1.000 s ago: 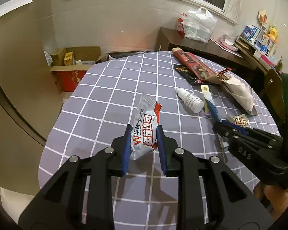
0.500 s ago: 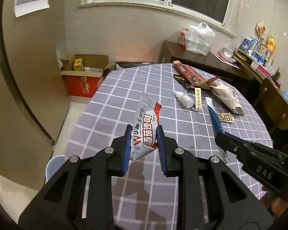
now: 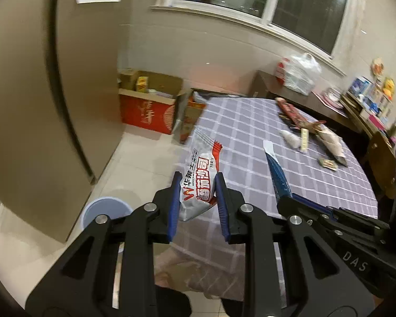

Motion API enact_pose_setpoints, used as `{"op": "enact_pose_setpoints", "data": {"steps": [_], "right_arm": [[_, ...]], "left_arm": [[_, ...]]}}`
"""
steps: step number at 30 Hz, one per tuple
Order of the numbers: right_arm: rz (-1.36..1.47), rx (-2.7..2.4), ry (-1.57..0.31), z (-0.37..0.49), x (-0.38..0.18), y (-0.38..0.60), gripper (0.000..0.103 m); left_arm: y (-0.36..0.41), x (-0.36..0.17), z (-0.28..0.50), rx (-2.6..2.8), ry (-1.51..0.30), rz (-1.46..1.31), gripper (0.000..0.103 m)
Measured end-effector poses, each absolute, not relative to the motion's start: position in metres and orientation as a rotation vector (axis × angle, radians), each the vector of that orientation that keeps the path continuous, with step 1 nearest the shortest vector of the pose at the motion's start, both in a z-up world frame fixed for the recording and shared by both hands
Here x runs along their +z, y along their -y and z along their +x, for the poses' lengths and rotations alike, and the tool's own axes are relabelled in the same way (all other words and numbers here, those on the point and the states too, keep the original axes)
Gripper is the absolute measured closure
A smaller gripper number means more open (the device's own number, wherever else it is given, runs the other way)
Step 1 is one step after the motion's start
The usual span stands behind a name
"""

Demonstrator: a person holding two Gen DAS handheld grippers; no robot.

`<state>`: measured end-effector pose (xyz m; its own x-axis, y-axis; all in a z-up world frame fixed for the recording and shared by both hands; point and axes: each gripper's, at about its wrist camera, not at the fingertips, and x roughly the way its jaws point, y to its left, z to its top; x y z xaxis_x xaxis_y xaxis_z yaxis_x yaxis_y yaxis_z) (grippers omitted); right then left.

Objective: Collect trash
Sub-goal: 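Carry the wrapper and toothpaste tube over to the floor bin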

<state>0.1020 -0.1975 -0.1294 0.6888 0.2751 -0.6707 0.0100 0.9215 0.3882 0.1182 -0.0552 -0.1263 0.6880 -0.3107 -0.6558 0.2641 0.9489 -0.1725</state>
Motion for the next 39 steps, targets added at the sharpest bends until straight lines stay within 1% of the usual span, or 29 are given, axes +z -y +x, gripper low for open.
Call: {"op": "enact_pose_setpoints", "data": {"steps": [11, 15, 39], "right_arm": [[0.298, 0.271, -0.848, 0.132, -0.135, 0.115, 0.092], [0.276, 0.304, -0.878, 0.147, -0.144, 0.091, 0.092], [0.198, 0.438, -1.071, 0.225, -0.239, -0.008, 0.092]], "left_arm": [[-0.037, -0.138, 0.122, -0.198, -0.75, -0.142, 0.078], [-0.069, -0.152, 0.13, -0.147, -0.776, -0.178, 0.078], [-0.173, -0.24, 0.173, 0.059, -0.941, -0.274, 0.078]]}}
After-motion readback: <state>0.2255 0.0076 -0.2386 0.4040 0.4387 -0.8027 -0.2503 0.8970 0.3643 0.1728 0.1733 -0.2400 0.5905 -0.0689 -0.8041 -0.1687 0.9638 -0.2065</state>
